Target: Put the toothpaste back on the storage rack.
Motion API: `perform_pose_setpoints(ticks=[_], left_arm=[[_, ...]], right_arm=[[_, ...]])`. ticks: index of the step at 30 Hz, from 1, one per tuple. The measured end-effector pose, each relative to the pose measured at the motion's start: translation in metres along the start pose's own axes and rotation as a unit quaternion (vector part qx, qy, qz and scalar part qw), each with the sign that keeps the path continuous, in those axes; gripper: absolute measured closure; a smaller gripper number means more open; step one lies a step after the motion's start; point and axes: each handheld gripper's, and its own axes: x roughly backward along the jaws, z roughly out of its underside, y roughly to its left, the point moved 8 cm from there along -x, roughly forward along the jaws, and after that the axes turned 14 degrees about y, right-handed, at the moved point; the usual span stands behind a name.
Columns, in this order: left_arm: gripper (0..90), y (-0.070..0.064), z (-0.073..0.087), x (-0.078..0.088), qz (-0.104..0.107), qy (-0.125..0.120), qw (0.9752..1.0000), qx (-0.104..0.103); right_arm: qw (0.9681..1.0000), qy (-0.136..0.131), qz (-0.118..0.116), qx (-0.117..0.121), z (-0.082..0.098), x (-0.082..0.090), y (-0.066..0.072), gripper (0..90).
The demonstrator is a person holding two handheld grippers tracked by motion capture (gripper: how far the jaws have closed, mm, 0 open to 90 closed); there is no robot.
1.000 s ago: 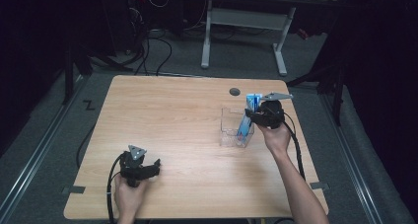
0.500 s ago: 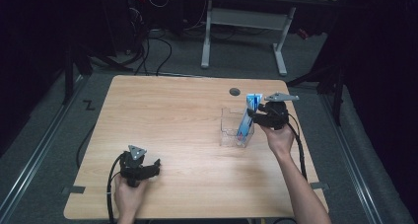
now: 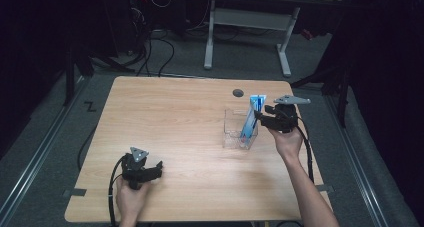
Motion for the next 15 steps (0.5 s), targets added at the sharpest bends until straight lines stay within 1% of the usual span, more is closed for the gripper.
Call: perform_pose_setpoints(ticks=[6,15], left_arm=[[15.7,0.000,0.000,0.000,0.000,0.000,1.0000,0.000],[15.7,0.000,0.000,0.000,0.000,0.000,1.0000,0.000]], right_arm=[[1.0000,-0.006,-0.005,-0.005,0.002,0.006,-0.002,47.7],[0.9999,-0.014,-0.005,-0.007,0.007,0.014,-0.005,47.6]])
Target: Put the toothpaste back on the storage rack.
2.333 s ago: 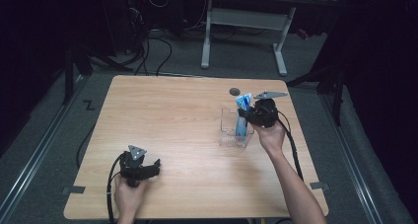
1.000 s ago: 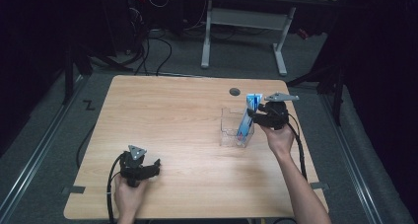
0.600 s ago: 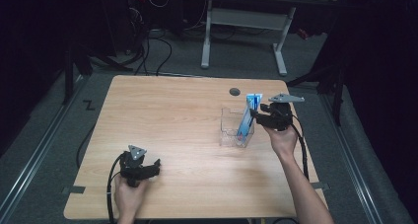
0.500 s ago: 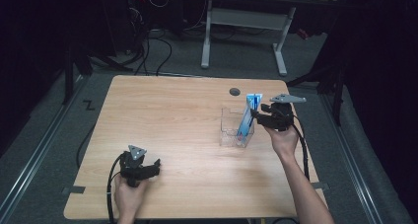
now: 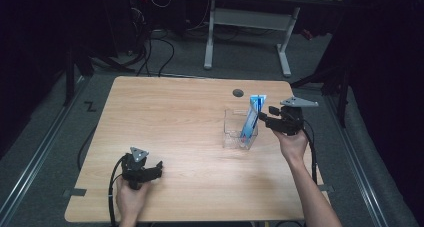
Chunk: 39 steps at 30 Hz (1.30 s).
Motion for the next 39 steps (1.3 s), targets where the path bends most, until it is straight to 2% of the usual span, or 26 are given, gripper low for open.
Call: perform_pose_setpoints(ticks=[15,39], left_arm=[[15.7,0.000,0.000,0.000,0.000,0.000,1.0000,0.000],[15.7,0.000,0.000,0.000,0.000,0.000,1.0000,0.000]], right_arm=[[1.0000,-0.007,0.001,-0.005,0.009,0.013,-0.008,47.6],[0.9998,-0.013,-0.006,-0.013,0.038,0.025,-0.013,47.1]])
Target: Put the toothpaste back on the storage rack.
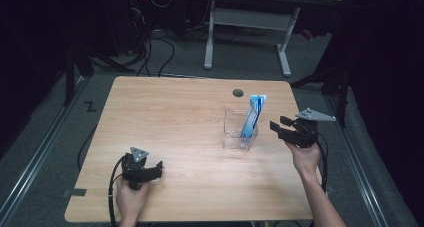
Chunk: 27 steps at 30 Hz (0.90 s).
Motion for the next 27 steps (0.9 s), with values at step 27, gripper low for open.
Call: perform_pose_setpoints(ticks=[27], left_arm=[[15.7,0.000,0.000,0.000,0.000,0.000,1.0000,0.000]], right_arm=[[0.9999,0.008,-0.002,-0.007,0.031,0.015,-0.003,48.1]])
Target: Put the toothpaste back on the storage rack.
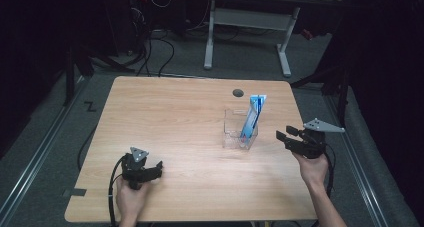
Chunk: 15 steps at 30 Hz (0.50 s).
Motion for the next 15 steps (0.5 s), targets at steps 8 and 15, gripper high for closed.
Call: perform_pose_setpoints(ticks=[8,15], left_arm=[[15.7,0.000,0.000,0.000,0.000,0.000,1.0000,0.000],[15.7,0.000,0.000,0.000,0.000,0.000,1.0000,0.000]], right_arm=[[1.0000,0.000,-0.004,-0.006,0.008,0.001,0.000,48.5],[0.9999,-0.002,-0.007,-0.011,0.017,0.001,0.000,49.1]])
